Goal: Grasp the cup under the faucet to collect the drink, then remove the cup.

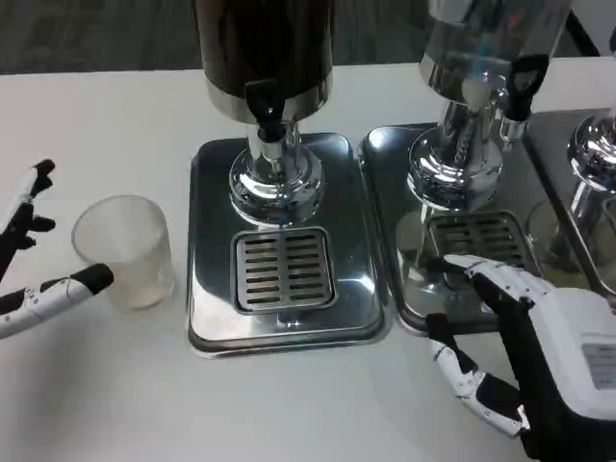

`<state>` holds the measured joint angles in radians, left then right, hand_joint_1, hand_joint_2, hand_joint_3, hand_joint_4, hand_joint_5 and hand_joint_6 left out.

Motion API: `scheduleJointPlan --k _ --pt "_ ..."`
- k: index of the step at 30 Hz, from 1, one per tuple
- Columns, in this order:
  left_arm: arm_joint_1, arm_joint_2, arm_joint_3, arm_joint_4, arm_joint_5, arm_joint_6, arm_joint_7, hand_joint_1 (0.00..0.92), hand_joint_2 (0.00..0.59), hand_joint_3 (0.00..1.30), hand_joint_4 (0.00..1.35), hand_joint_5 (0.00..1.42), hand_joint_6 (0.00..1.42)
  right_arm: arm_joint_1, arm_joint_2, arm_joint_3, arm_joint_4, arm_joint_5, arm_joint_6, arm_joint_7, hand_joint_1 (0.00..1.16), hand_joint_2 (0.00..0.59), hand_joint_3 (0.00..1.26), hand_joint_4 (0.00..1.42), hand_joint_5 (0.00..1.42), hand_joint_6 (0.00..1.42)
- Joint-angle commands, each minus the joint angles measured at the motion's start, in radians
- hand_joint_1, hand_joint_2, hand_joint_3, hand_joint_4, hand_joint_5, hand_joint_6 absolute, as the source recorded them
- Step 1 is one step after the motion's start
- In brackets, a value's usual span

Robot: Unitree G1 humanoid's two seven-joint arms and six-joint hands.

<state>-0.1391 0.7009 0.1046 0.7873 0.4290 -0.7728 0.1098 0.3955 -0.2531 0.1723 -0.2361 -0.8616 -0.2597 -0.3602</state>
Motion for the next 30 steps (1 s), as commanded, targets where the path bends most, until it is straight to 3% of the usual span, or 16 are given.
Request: scheduleJointPlan --k 1,17,30 --pt "-0.06 0.037 -0.042 0.08 0.025 -0.02 0.027 0.087 0.0 0.0 0.07 0.28 0.37 -0.013 0.006 0.016 0.015 -0.004 0.005 -0.017 0.53 0.431 0.38 0.33 0.36 0.41" --pt "-0.149 0.069 -0.17 0.227 0.06 -0.036 0.088 0.139 0.0 0.0 0.12 0.38 0.5 -0.002 0.002 0.039 0.006 -0.003 0.005 -0.013 0.53 0.431 0.4 0.35 0.37 0.42" --pt "-0.196 0.054 -0.223 0.3 0.057 -0.023 0.09 0.152 0.0 0.0 0.17 0.43 0.56 -0.003 0.005 0.043 0.004 0.009 0.006 -0.004 0.52 0.436 0.42 0.36 0.37 0.43"
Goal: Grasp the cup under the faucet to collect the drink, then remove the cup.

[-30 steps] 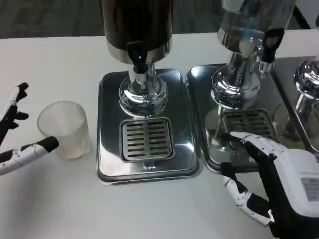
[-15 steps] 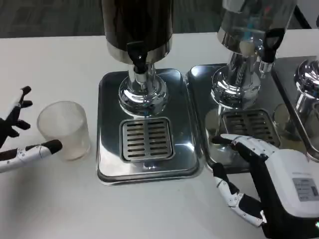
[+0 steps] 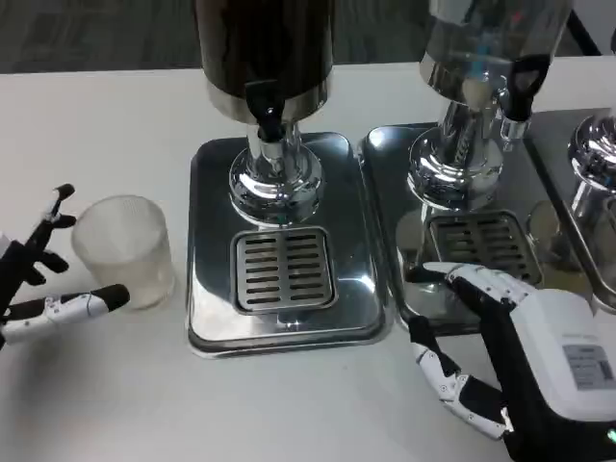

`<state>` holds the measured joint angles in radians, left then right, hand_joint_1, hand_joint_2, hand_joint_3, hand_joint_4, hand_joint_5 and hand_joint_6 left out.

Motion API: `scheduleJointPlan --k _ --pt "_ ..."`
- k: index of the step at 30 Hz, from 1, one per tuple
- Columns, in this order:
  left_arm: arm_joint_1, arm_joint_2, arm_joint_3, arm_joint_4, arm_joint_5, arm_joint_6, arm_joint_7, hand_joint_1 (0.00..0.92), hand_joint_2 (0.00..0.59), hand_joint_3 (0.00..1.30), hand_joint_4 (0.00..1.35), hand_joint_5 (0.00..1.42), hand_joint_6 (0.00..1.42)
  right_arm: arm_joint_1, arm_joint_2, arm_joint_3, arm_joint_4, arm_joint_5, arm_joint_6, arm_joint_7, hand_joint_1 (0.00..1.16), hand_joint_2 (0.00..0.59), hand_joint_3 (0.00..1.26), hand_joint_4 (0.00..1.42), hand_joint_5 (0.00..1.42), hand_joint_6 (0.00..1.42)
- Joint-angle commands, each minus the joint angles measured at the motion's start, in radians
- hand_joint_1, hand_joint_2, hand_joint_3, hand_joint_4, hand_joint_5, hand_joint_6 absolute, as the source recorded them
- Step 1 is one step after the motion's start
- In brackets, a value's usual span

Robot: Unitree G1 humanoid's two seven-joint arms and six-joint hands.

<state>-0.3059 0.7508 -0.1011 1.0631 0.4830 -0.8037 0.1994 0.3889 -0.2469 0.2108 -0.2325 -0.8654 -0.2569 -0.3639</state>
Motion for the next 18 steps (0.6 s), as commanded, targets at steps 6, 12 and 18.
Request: scheduleJointPlan --k 6,12,18 --pt "-0.056 -0.01 -0.037 0.051 0.002 0.018 0.002 0.156 0.001 0.0 0.18 0.45 0.58 0.008 -0.003 0.006 -0.003 0.02 0.006 0.005 0.52 0.44 0.43 0.36 0.38 0.44" --pt "-0.078 -0.022 -0.054 0.067 0.001 0.031 -0.003 0.167 0.0 0.0 0.2 0.47 0.61 0.012 -0.004 0.004 -0.008 0.025 0.008 0.009 0.51 0.438 0.43 0.37 0.38 0.44" --pt "-0.098 -0.038 -0.062 0.08 0.002 0.041 -0.004 0.172 0.002 0.0 0.2 0.48 0.62 0.014 -0.007 0.004 -0.01 0.031 0.009 0.015 0.5 0.435 0.43 0.37 0.38 0.45"
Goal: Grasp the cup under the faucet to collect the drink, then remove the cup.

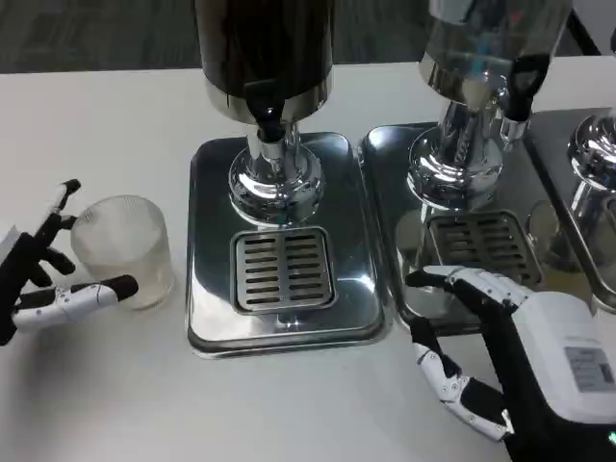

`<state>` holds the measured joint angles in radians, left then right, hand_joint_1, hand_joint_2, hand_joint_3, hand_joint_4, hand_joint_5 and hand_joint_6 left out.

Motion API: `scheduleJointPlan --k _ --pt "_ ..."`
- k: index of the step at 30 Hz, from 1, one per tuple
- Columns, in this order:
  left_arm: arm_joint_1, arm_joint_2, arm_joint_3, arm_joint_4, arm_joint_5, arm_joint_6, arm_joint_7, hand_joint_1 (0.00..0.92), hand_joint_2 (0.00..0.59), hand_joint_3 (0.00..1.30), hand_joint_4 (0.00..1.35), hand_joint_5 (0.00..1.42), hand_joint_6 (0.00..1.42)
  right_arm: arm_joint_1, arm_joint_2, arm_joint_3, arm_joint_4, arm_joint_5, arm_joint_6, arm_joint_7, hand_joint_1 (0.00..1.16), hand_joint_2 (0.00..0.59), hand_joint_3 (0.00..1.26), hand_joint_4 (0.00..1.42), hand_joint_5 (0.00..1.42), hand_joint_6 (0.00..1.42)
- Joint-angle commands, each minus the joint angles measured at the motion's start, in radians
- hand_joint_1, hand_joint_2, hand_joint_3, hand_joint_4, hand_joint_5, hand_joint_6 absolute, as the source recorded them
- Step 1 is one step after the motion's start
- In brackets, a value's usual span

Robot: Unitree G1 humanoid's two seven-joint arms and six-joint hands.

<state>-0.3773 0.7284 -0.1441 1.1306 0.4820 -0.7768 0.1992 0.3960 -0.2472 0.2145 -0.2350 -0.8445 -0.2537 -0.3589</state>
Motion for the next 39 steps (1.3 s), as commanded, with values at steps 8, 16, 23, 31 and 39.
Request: scheduleJointPlan --k 8,16,23,31,39 --pt "-0.053 -0.032 -0.042 0.034 0.003 0.019 -0.004 0.179 0.015 0.0 0.22 0.5 0.66 0.015 -0.007 -0.005 -0.015 0.021 0.011 0.02 0.5 0.433 0.44 0.38 0.38 0.45" --pt "-0.096 -0.044 -0.064 0.067 0.007 0.035 -0.02 0.194 0.026 0.0 0.24 0.52 0.7 0.02 -0.003 -0.007 -0.018 0.026 0.016 0.023 0.5 0.433 0.44 0.38 0.38 0.46" --pt "-0.126 -0.052 -0.082 0.095 0.004 0.055 -0.033 0.192 0.029 0.0 0.25 0.52 0.7 0.031 -0.001 -0.008 -0.025 0.031 0.024 0.022 0.49 0.433 0.44 0.38 0.38 0.47" --pt "-0.149 -0.065 -0.1 0.113 0.014 0.05 -0.043 0.201 0.032 0.02 0.24 0.52 0.71 0.034 0.002 -0.006 -0.028 0.034 0.03 0.024 0.49 0.433 0.44 0.38 0.39 0.47" --pt "-0.168 -0.071 -0.136 0.125 0.027 0.035 -0.037 0.235 0.084 0.11 0.28 0.56 0.78 0.04 0.004 -0.011 -0.033 0.042 0.038 0.029 0.49 0.43 0.44 0.38 0.4 0.47"
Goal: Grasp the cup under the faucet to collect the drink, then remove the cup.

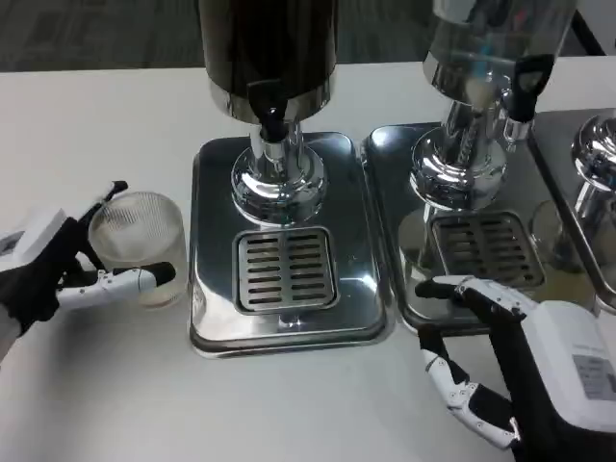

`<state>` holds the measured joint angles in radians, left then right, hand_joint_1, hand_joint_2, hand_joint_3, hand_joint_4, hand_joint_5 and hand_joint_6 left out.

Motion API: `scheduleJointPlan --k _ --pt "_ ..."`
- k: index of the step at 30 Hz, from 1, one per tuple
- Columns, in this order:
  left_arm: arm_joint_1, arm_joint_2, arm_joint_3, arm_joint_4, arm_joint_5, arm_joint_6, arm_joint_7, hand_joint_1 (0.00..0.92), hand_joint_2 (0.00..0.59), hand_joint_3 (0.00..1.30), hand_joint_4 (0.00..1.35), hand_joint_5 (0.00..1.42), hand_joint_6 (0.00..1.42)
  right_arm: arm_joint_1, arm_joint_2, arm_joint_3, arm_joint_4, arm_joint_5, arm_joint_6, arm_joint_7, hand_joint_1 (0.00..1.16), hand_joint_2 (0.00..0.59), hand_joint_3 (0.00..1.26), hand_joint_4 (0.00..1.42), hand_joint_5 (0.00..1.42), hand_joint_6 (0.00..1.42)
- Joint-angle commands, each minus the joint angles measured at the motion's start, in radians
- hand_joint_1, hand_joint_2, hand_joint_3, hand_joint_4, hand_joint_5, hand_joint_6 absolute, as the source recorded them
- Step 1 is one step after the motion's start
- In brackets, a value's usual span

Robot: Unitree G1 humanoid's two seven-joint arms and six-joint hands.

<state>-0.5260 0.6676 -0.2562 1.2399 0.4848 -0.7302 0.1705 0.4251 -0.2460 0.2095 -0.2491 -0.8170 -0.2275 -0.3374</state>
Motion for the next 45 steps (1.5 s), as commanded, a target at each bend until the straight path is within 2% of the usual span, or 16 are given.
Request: scheduleJointPlan --k 1,5,9,11,19,27,45 --pt "-0.022 -0.012 -0.026 0.018 0.024 -0.011 -0.011 0.233 0.091 0.13 0.29 0.57 0.79 0.012 0.003 -0.007 -0.02 0.016 0.012 0.009 0.49 0.429 0.44 0.38 0.4 0.47" --pt "-0.027 -0.017 -0.037 0.022 0.028 -0.011 -0.006 0.236 0.109 0.2 0.33 0.63 0.9 0.016 0.003 -0.01 -0.025 0.021 0.015 0.012 0.49 0.428 0.44 0.38 0.4 0.47" --pt "-0.025 -0.02 -0.05 0.022 0.029 -0.017 0.013 0.205 0.151 0.39 0.45 0.78 1.14 0.019 0.001 -0.013 -0.031 0.029 0.018 0.016 0.49 0.427 0.44 0.38 0.4 0.47" --pt "-0.021 -0.022 -0.056 0.023 0.031 -0.019 0.027 0.183 0.165 0.45 0.5 0.85 1.21 0.02 0.001 -0.014 -0.033 0.035 0.02 0.021 0.49 0.427 0.44 0.38 0.4 0.47" --pt "0.004 -0.025 -0.052 0.021 0.034 -0.034 0.088 0.182 0.207 0.67 0.72 1.04 1.41 0.017 -0.003 -0.022 -0.043 0.054 0.018 0.041 0.47 0.428 0.43 0.38 0.39 0.45" --pt "0.031 -0.016 -0.045 0.018 0.04 -0.059 0.138 0.216 0.219 0.76 0.82 1.13 1.42 0.021 0.001 -0.021 -0.046 0.057 0.018 0.052 0.46 0.428 0.43 0.38 0.39 0.43" --pt "0.101 0.044 0.007 -0.012 0.025 -0.134 0.226 0.218 0.211 0.77 0.83 1.13 1.42 0.013 0.001 -0.016 -0.035 0.067 0.011 0.053 0.46 0.428 0.43 0.39 0.38 0.42"
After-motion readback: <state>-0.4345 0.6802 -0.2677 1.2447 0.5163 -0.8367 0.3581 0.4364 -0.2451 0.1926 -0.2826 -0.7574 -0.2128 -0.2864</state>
